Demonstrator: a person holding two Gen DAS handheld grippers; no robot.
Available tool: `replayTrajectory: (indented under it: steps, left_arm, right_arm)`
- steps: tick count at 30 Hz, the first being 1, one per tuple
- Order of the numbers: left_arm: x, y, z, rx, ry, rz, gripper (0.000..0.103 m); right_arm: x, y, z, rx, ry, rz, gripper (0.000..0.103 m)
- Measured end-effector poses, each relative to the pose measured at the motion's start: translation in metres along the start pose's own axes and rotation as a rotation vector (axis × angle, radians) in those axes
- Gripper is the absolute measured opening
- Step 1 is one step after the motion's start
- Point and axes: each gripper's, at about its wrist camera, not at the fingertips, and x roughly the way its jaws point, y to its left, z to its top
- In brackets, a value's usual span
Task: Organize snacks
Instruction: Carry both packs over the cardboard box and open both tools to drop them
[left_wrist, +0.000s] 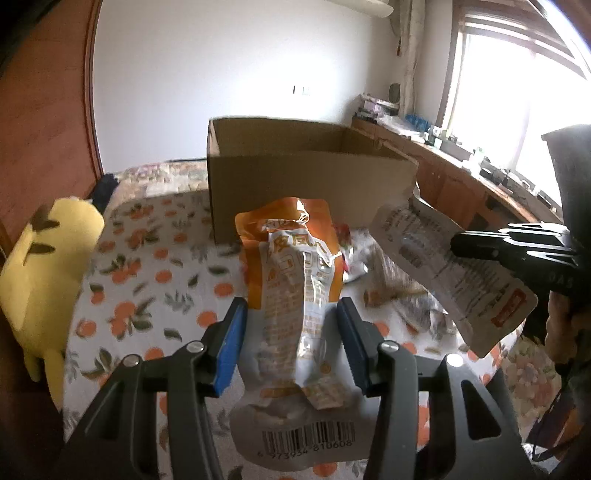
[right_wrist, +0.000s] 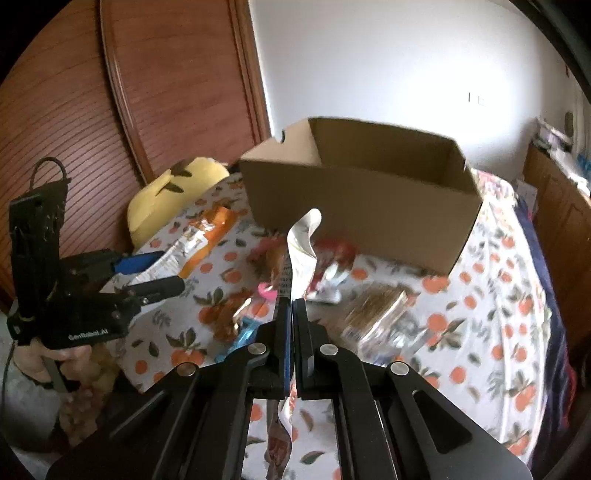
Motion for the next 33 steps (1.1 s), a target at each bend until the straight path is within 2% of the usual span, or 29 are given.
replayTrajectory:
  steps: [18, 26, 33]
  left_arm:
    - [0.012, 0.013, 0.110, 0.048, -0.124, 0.033, 0.049]
    - [0.030, 0.011, 0.147, 0.071, -0.142, 0.042, 0.049]
    - [0.057, 0.017, 0.175, 0.070, -0.142, 0.041, 0.049]
  right_arm:
    - [-0.021, -0.050, 0.099, -0.068, -0.128, -0.064, 0.000]
    - [-0.004, -0.067, 0.139, -0.102, -0.157, -0.088, 0.000]
    - [0.024, -0.082, 0.160, -0.122, -0.154, -0.106, 0.000]
